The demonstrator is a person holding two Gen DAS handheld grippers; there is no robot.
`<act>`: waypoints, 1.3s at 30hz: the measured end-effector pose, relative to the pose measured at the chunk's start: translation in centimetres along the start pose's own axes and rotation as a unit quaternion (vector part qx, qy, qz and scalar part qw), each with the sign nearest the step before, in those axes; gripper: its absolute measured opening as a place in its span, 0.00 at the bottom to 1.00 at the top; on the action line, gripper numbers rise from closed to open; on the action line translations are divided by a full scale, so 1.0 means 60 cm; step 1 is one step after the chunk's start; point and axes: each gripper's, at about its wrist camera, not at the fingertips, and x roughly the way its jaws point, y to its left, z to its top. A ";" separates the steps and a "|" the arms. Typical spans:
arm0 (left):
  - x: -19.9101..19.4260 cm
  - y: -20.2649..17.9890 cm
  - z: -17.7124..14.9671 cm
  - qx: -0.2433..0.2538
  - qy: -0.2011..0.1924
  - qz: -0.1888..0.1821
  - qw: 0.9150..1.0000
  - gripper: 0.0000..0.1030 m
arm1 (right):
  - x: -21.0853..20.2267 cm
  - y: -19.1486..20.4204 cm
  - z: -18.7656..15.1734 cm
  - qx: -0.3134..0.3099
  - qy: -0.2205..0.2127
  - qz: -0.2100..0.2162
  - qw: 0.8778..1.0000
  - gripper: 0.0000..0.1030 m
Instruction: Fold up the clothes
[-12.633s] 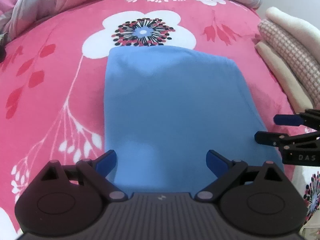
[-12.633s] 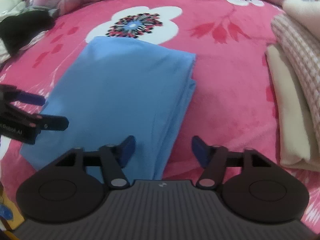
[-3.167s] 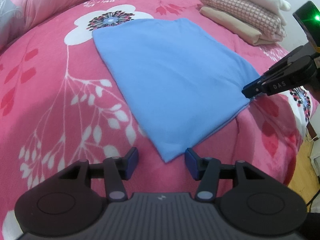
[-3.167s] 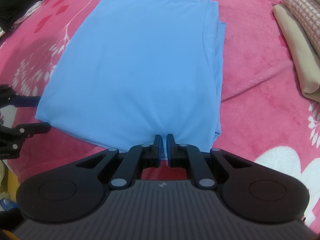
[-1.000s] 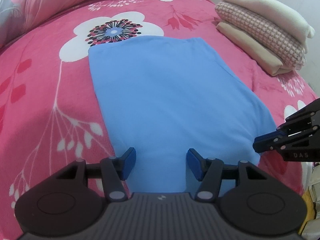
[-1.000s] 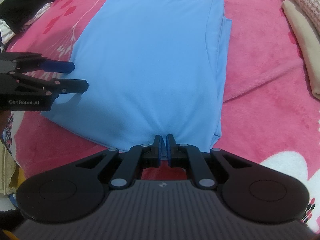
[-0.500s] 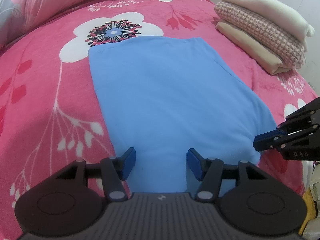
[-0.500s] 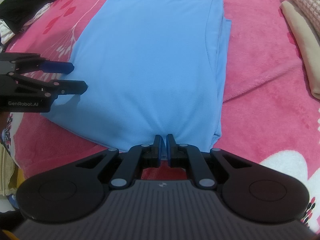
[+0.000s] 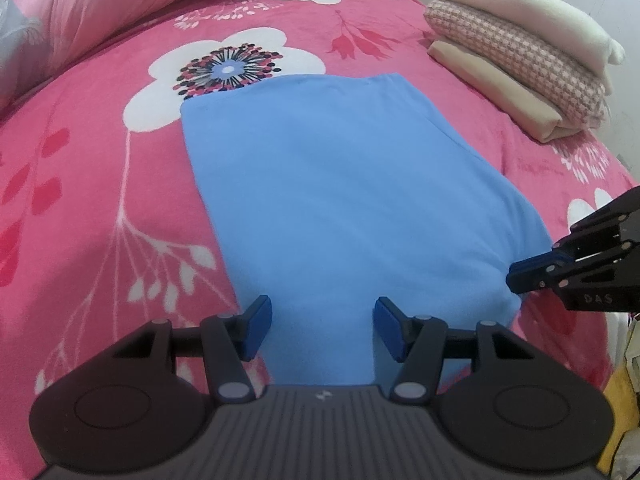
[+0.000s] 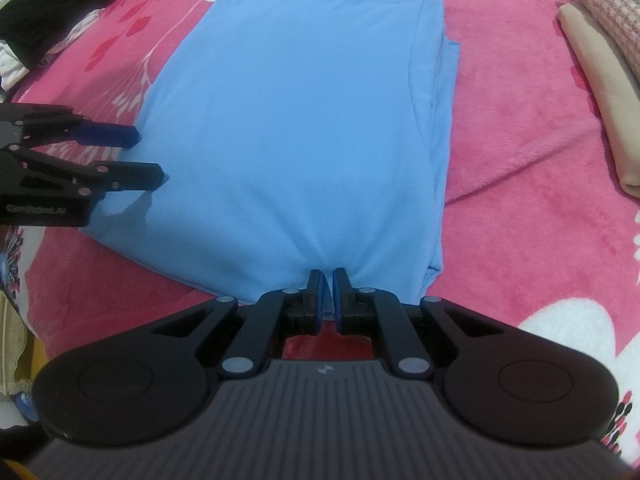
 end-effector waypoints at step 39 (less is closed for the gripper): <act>0.081 0.039 0.110 -0.084 -0.013 0.077 0.993 0.47 | 0.097 -0.103 0.305 -0.059 -0.119 -0.039 0.990 0.04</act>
